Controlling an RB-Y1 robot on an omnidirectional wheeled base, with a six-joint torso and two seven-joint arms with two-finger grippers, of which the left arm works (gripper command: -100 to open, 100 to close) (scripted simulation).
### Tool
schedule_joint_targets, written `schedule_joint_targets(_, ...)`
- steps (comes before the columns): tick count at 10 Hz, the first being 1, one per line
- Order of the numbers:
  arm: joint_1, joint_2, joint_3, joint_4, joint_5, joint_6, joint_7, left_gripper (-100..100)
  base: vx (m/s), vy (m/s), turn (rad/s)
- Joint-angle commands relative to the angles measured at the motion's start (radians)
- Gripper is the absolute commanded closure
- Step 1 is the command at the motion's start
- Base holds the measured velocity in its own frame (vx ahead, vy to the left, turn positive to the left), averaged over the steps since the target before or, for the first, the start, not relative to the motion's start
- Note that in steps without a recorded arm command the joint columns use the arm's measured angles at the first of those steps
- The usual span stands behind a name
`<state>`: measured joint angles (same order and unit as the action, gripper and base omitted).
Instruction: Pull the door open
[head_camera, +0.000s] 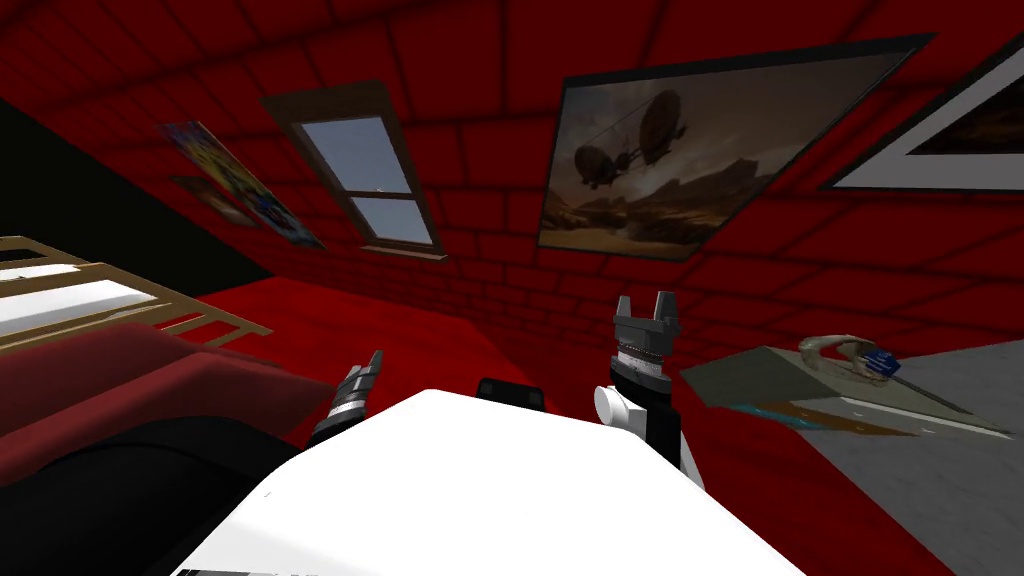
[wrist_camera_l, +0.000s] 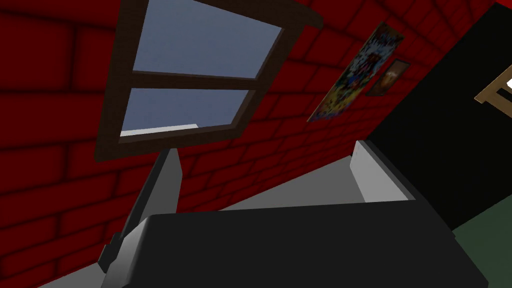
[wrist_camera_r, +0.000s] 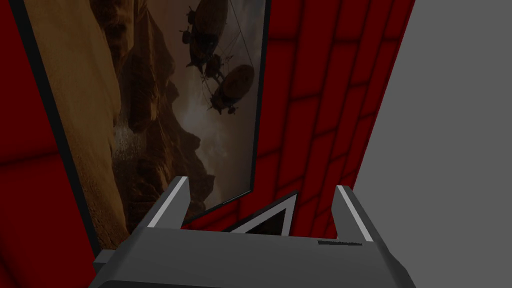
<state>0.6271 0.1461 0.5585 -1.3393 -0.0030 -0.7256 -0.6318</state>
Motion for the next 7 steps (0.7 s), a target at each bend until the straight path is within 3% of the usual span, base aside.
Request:
schedule_joint_targets(1, 0.000, 0.001, 0.015, 0.025, -0.001, -0.009, -0.019, -100, -0.056, -0.037, 0.385)
schedule_joint_targets(7, 0.000, -0.005, 0.059, 0.091, -0.006, -0.030, -0.080, -100, -0.062, -0.037, 0.331)
